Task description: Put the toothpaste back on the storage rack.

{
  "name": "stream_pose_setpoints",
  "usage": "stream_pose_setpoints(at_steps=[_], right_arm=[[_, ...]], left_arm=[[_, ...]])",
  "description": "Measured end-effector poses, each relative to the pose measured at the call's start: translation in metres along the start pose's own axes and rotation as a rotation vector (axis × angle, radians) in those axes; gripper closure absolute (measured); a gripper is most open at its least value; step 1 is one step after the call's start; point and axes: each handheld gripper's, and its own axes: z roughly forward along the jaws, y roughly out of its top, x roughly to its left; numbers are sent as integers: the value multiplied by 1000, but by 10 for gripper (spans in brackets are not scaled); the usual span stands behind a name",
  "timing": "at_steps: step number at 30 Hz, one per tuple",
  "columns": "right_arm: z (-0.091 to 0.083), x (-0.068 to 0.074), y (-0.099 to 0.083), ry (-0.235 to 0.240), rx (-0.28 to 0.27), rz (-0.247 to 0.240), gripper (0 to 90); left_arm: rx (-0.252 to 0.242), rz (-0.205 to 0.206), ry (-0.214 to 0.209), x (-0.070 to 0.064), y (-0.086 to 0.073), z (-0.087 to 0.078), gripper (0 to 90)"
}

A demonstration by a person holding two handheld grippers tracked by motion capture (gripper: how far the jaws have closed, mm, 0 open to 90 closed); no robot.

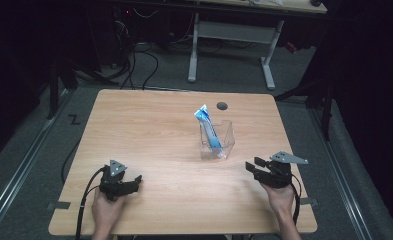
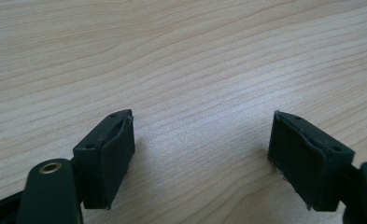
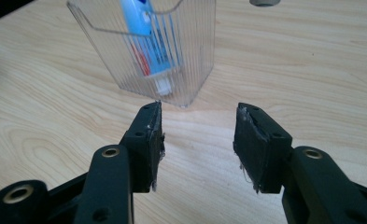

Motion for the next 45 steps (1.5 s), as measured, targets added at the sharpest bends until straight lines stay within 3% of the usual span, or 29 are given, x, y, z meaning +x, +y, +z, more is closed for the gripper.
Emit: stream_pose_setpoints(at_steps=[17,30,45], right_arm=[[19,0,-24,-40,68,0,491],[32,2,-32,-123,100,-66,469],[46,3,-34,-156,138,-95,446]], left_arm=[[-2,-6,5,0,1,1,233],[0,-2,7,0,1,1,232],[3,7,1,-1,0,0,230]])
